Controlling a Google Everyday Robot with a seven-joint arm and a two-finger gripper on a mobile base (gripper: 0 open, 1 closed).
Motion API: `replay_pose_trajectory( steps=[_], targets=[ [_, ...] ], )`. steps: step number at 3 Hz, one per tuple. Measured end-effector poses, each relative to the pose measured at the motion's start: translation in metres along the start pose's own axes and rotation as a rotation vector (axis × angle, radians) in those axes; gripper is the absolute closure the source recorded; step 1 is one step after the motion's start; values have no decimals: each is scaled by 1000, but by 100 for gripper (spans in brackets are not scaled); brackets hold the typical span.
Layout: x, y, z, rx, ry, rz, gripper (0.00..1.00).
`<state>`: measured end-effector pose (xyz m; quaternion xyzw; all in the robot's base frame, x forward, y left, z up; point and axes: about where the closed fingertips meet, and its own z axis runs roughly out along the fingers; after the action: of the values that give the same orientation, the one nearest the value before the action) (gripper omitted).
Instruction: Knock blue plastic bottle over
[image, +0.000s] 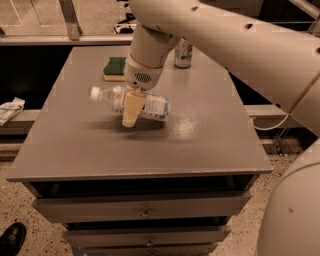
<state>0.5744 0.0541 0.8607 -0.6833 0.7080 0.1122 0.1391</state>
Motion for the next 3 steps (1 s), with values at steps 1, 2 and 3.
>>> replay_pose_trajectory(
  steps=[1,2,3],
  targets=[
    [-10,6,9,-8,-2,-13,0],
    [-13,9,12,-10,-3,-17,0],
    [-9,10,9,-16,-33,9,0]
  ],
)
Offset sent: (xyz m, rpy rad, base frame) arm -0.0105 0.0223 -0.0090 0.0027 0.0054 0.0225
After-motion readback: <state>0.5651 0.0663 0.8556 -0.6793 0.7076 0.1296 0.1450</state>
